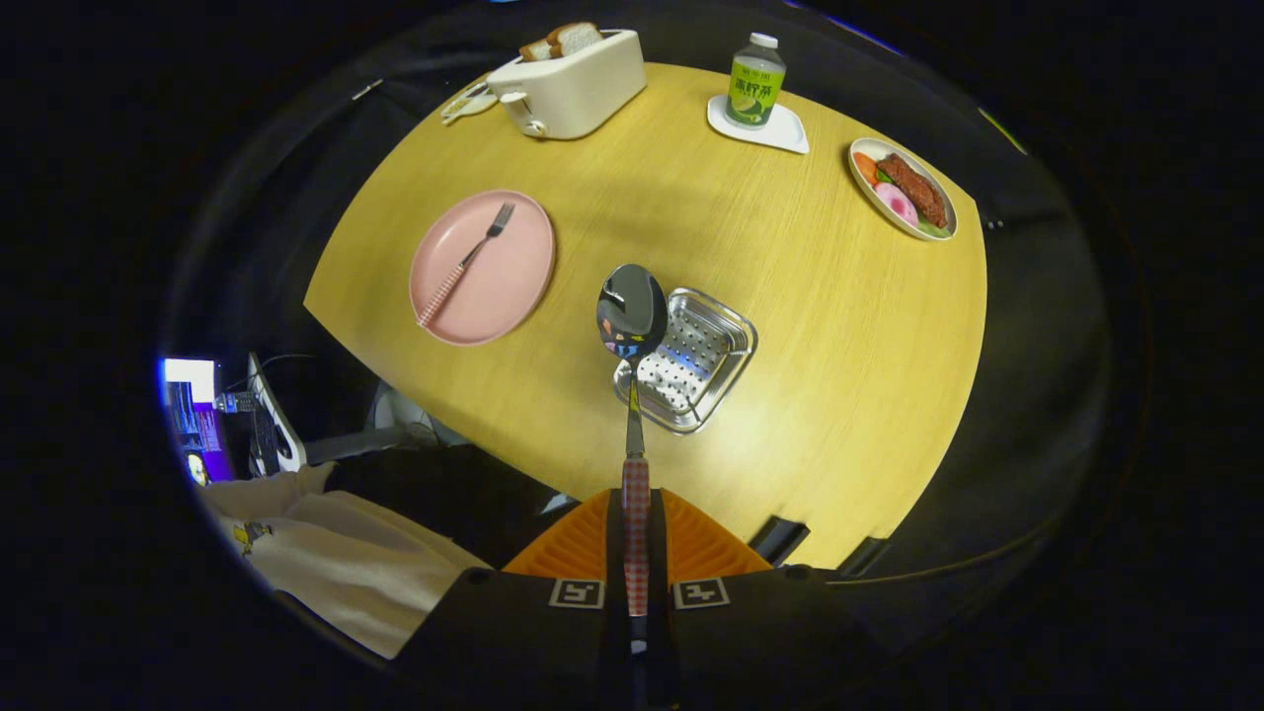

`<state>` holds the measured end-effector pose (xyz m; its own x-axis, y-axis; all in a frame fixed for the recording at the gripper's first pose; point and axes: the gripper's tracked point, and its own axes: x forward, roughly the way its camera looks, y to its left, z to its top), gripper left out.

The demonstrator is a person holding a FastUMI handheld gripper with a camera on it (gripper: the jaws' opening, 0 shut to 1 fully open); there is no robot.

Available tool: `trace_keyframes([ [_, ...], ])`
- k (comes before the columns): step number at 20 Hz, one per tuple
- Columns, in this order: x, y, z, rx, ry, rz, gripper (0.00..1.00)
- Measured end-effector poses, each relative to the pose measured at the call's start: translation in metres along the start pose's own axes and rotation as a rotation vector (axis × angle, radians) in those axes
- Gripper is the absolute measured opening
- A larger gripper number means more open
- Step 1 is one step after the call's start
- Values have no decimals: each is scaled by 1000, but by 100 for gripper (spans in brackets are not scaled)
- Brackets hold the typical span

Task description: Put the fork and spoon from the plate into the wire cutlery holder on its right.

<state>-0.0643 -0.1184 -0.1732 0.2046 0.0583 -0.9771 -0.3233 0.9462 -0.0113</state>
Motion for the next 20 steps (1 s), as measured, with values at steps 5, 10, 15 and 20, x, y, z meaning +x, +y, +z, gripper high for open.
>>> trace_keyframes([
  [5, 13, -26, -6, -106, 151, -28, 11],
  [10, 32, -36, 7, -52, 279, -23, 11],
  [15, 46, -38, 12, -49, 381, -25, 13],
  [20, 59, -35, 29, -27, 390, -29, 15],
])
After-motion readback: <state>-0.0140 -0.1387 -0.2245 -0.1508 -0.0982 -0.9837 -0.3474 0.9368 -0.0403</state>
